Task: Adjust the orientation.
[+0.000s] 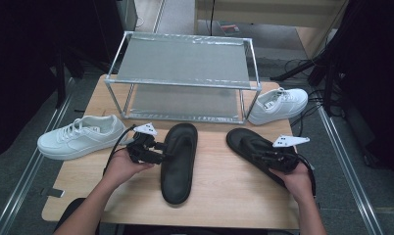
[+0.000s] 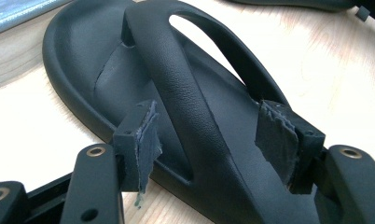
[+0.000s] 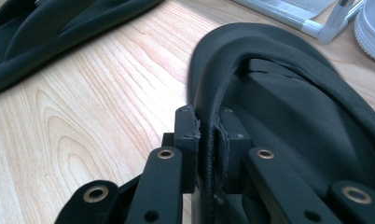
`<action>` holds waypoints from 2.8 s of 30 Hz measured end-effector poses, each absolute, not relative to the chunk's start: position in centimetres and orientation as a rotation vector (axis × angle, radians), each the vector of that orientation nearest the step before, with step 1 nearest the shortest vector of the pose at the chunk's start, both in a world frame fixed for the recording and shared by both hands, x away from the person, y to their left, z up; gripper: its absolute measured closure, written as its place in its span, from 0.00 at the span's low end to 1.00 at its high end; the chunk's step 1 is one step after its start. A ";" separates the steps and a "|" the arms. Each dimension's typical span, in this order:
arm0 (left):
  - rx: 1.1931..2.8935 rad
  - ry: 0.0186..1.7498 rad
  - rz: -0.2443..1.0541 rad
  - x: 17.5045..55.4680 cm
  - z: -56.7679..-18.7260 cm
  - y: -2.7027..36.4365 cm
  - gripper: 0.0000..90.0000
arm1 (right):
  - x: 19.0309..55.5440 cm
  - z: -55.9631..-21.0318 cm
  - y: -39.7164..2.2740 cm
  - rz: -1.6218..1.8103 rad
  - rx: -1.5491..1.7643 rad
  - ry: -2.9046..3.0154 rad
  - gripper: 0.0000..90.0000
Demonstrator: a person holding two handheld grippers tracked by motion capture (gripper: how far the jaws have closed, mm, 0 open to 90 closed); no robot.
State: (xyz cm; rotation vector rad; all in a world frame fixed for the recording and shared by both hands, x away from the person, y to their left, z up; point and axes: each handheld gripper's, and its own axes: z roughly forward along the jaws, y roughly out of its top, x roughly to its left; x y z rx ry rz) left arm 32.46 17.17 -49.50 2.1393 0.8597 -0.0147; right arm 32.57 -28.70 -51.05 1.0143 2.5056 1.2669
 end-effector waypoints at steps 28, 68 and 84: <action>2.141 0.892 0.039 31.2 -49.2 18.6 0.44 | 32.3 -48.5 -21.7 1.240 1.106 2.451 0.91; 2.109 0.944 0.070 29.5 -49.6 20.4 0.44 | 33.9 -50.0 -16.6 1.161 1.201 2.493 0.77; 2.115 0.949 0.057 30.8 -49.8 20.1 0.44 | 32.8 -49.0 -19.5 1.279 1.191 2.449 0.78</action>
